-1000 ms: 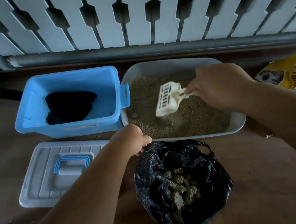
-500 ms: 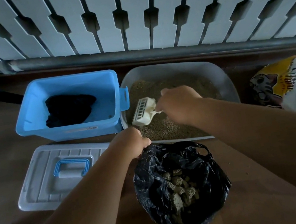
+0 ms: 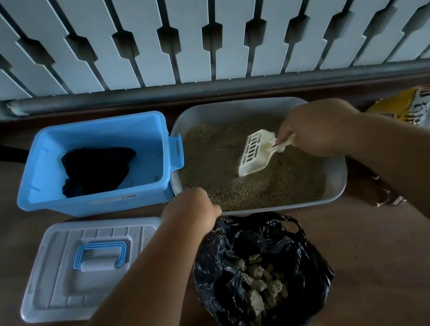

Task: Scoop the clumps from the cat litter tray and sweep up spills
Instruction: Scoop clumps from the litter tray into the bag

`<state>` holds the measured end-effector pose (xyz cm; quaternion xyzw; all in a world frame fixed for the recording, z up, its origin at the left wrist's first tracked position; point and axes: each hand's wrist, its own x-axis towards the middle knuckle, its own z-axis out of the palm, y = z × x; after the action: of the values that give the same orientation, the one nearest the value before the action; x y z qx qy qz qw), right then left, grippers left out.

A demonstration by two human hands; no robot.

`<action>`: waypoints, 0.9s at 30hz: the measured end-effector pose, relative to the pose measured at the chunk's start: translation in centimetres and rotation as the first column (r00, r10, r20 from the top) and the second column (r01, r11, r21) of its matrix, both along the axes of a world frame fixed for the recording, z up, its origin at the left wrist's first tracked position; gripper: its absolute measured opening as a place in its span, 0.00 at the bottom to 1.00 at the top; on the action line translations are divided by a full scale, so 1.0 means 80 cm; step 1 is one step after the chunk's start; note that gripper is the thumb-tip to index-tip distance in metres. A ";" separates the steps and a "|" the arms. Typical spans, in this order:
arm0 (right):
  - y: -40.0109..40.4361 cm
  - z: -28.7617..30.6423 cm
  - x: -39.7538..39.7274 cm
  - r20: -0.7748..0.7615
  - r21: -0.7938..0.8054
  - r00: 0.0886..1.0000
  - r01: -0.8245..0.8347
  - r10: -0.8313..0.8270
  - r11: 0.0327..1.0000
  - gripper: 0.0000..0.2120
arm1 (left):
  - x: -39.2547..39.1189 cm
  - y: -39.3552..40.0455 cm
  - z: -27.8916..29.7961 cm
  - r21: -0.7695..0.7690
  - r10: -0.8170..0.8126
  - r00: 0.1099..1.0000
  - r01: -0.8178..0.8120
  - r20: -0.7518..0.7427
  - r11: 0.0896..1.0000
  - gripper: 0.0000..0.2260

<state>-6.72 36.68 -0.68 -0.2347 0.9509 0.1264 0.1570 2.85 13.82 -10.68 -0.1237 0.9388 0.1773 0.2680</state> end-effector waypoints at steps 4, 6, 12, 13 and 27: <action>0.035 0.013 -0.006 0.100 -0.249 0.969 0.246 -0.228 0.937 0.14 | -0.003 0.020 -0.006 0.085 -0.019 0.996 0.027 -0.089 0.996 0.04; 0.037 0.006 -0.003 0.057 -0.361 0.951 0.304 -0.305 0.882 0.14 | -0.004 0.030 -0.009 0.139 -0.018 0.993 0.033 -0.114 0.990 0.05; 0.008 -0.044 -0.009 0.021 -0.235 0.940 0.335 -0.340 0.913 0.19 | -0.003 0.049 -0.019 0.165 -0.045 0.989 0.068 -0.142 0.984 0.04; 0.006 -0.051 -0.010 0.025 -0.192 0.934 0.355 -0.357 0.915 0.20 | -0.003 0.049 -0.021 0.172 -0.039 0.990 0.063 -0.135 0.983 0.04; 0.029 -0.031 -0.007 0.185 -0.377 0.921 0.389 -0.343 0.841 0.15 | -0.006 0.046 -0.025 0.177 -0.044 0.991 0.066 -0.127 0.982 0.05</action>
<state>-7.26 38.96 -3.14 -0.0825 0.9732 -0.1194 0.1782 2.41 17.46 -12.67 -0.0618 0.9365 0.2618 0.2248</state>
